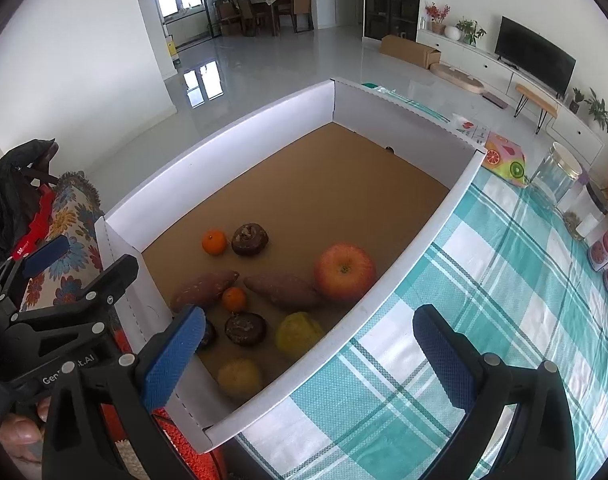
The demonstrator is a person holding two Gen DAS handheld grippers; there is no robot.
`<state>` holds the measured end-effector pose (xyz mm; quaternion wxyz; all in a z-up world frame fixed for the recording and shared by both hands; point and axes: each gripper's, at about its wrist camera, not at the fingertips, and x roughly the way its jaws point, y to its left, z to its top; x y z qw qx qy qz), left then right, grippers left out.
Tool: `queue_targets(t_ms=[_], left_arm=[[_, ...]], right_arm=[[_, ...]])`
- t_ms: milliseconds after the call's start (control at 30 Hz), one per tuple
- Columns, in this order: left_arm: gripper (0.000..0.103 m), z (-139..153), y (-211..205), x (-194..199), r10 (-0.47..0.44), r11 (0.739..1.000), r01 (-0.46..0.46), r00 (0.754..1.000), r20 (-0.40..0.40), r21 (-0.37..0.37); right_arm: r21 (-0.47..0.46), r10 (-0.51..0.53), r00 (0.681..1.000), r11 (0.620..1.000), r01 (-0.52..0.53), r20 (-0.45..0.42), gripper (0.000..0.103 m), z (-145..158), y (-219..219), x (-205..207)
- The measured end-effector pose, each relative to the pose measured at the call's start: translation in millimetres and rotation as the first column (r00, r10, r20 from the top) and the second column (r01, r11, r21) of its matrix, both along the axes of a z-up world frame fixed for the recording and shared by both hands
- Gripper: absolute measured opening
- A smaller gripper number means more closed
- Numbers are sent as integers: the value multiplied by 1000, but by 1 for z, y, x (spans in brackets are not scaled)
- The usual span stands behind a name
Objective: Organize fruits
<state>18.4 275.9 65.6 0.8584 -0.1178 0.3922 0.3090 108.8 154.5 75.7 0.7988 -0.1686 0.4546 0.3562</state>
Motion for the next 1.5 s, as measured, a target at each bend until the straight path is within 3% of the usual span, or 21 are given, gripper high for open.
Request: queue_targets(t_ms=[633,1500], left_arm=[[102,13,2,-3,11,999,-11,1000,0,50],[102,10,9,-1,26,999,-26,1000,7,39]], right_arm=[[0,26,1000,1000,-26,-5,103,5,9,-6],[-27,35,999,999,-35,4,103,4,22,-5]])
